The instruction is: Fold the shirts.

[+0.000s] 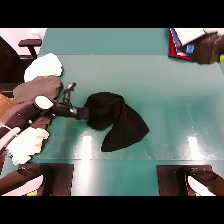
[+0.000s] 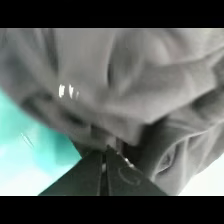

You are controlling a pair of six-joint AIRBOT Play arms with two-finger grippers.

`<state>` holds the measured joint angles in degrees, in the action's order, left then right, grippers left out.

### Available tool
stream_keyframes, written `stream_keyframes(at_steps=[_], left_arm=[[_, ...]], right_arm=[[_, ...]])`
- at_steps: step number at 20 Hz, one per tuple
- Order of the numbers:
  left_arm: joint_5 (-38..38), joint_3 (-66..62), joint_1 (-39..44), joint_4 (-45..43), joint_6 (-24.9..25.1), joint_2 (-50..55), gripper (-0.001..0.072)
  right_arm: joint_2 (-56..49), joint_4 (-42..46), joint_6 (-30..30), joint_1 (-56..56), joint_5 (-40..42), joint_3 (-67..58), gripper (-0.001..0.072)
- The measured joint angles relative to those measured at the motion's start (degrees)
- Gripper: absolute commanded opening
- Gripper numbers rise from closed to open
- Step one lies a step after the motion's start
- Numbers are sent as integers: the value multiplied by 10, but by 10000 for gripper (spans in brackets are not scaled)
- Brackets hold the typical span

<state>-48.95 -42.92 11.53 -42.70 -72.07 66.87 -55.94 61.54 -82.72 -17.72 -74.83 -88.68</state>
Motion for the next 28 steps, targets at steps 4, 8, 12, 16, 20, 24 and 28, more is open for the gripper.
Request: stream_keyframes(at_steps=[4,8,12,16,20,24,28], left_arm=[[-24,-58,-49,-42,0,0,25],[-18,-77,-64,-98,0,1,25],[-13,-83,-69,-130,1,1,25],[-12,-84,-70,-141,1,1,26],[-11,-84,-70,-144,1,1,24],[-12,-110,-70,-153,-1,-3,24],[-5,-214,-70,-179,-11,-40,24]], right_arm=[[36,47,-41,45,-37,161,554],[41,31,-58,68,13,374,551],[-16,-11,-53,46,98,496,503],[-96,-52,-23,-1,158,513,425],[-176,-75,-7,-50,184,466,62],[-202,-43,0,-68,185,391,18],[-136,26,1,-33,136,273,17]])
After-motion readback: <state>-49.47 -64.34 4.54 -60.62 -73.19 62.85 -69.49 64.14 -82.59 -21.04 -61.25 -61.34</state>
